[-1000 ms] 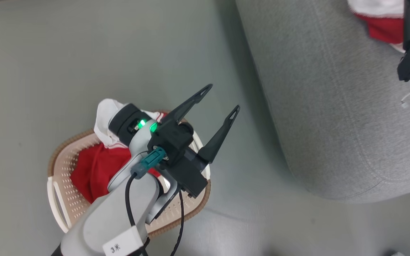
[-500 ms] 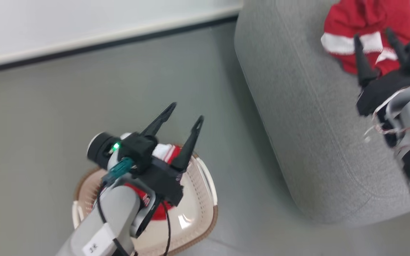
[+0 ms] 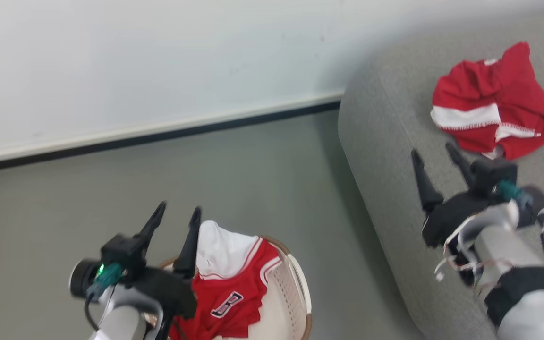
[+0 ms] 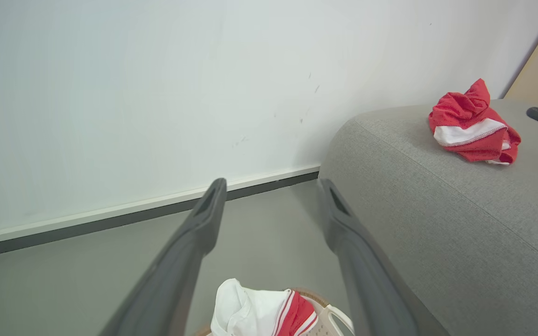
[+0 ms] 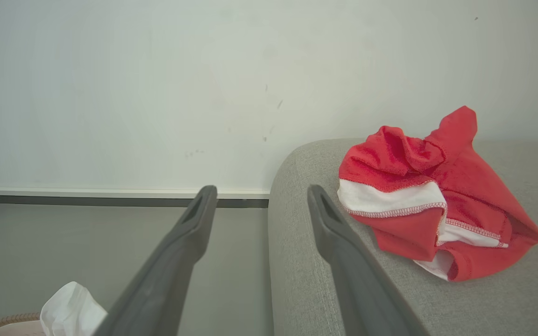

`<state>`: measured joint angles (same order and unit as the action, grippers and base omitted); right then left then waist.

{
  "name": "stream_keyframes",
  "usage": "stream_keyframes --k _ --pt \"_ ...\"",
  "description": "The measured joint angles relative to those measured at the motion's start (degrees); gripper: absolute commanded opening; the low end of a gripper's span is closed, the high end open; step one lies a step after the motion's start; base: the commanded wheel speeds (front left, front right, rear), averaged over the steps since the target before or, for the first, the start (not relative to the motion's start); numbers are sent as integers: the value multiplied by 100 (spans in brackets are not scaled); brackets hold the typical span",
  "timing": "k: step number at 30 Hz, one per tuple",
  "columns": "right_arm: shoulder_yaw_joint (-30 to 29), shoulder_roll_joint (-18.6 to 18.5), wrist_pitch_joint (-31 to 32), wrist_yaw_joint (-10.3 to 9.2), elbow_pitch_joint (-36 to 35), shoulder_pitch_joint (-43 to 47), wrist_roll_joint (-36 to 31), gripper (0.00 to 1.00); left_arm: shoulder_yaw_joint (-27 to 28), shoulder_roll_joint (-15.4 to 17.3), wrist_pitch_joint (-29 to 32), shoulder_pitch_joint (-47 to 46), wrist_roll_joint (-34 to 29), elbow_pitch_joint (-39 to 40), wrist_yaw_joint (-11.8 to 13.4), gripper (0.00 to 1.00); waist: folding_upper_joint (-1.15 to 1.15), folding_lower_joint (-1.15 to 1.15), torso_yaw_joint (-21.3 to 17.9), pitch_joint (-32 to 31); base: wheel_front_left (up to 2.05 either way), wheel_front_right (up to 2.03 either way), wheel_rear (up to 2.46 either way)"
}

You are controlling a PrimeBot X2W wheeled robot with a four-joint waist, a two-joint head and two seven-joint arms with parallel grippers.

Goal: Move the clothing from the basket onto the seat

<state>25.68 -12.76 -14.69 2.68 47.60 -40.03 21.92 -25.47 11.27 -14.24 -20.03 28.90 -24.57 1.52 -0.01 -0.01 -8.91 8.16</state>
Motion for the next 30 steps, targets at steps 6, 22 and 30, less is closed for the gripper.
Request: stream_keyframes --k 6,22,30 --pt "-104 113 1 -205 -534 883 48 100 249 154 -3 617 31 44 176 100 0 0 151 -416 0 0 0" --pt "-450 101 0 -849 -2709 2998 -141 100 1252 421 -5 2122 -18 1188 495 100 1 1 470 -1108 0 0 0" --pt "-656 71 1 -929 -3579 3623 -405 100 1582 421 -5 2714 -201 1658 511 100 1 1 436 -1112 0 0 0"
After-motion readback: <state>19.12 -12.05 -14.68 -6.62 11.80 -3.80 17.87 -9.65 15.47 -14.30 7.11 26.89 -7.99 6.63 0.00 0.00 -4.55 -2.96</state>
